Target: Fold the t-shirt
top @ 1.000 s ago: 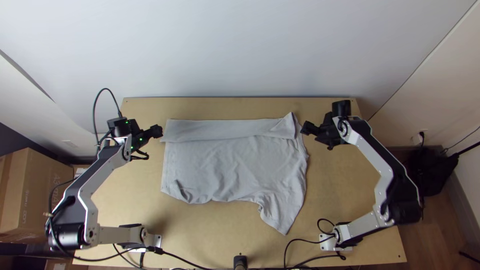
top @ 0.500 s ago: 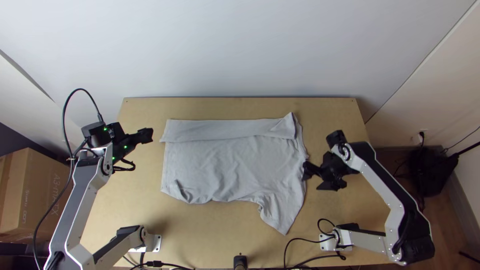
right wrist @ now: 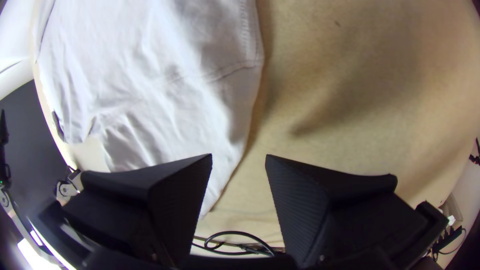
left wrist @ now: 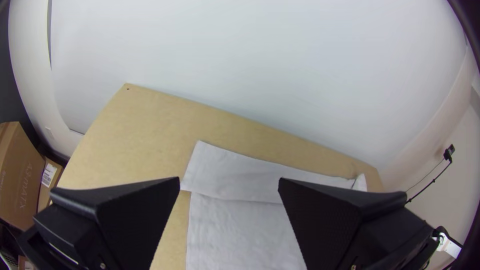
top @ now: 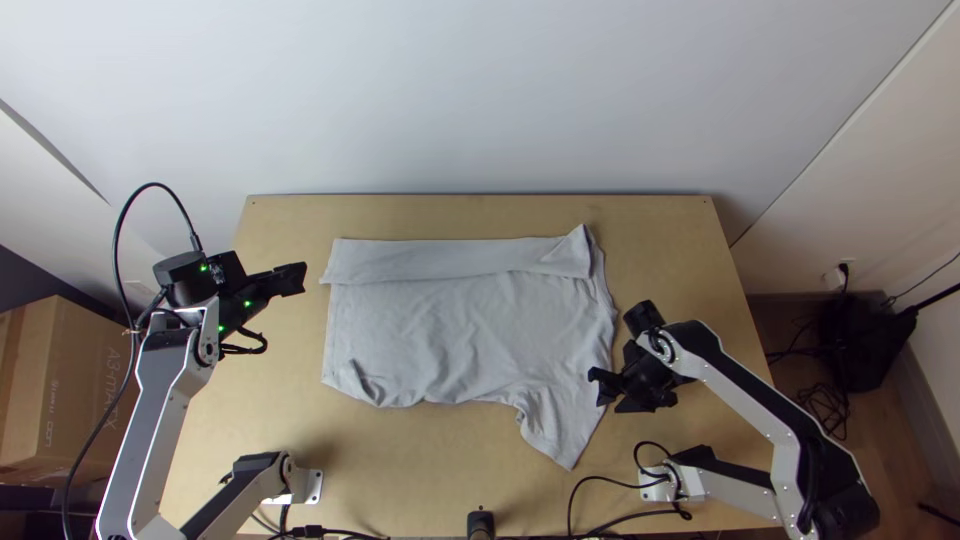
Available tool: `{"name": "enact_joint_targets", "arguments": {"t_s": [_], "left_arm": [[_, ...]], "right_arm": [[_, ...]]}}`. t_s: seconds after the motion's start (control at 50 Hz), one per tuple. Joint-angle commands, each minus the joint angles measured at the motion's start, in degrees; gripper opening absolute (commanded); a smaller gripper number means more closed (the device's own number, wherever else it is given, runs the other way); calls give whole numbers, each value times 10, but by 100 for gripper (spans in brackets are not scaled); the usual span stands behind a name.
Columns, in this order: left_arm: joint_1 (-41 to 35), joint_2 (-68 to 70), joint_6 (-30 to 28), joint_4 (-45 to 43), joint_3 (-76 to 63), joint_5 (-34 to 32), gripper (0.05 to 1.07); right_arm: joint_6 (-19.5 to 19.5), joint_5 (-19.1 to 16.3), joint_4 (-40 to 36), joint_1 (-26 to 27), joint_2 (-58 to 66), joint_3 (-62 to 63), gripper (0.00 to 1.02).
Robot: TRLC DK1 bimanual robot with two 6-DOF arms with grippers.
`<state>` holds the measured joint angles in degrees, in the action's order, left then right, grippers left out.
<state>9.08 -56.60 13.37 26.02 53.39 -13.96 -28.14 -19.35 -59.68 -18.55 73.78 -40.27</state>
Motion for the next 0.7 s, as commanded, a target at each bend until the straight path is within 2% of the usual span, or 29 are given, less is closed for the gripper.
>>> {"name": "enact_joint_targets", "arguments": {"t_s": [0.0, 0.12, 0.22, 0.26, 0.34, 0.42, 0.52, 0.6, 0.68], "left_arm": [[-2, 17, -11, 11, 3, -4, 100], [-10, 28, -48, 40, 3, -4, 100], [-37, 36, -128, 113, 4, -4, 100], [-48, 40, -165, 141, -2, -4, 100], [-68, 55, -263, 216, -27, -4, 100], [-90, 75, -338, 263, -60, 5, 100], [-139, 74, -379, 311, -86, 63, 100], [-166, 50, -380, 326, -98, 102, 100], [-166, 3, -352, 323, -95, 104, 100]], "right_arm": [[-12, -1, 17, -19, 37, 20, 50], [-11, -10, 34, -25, 67, 14, 50], [-8, -12, 44, -29, 98, 15, 49], [-5, -12, 53, -33, 102, 15, 37], [-2, -11, 89, -38, 84, 21, 2], [-3, -12, 95, -39, 75, 19, 3], [-4, -12, 93, -40, 73, 12, 3], [-5, -12, 93, -40, 72, 10, 3], [-7, -12, 93, -40, 69, 7, 3]]}}
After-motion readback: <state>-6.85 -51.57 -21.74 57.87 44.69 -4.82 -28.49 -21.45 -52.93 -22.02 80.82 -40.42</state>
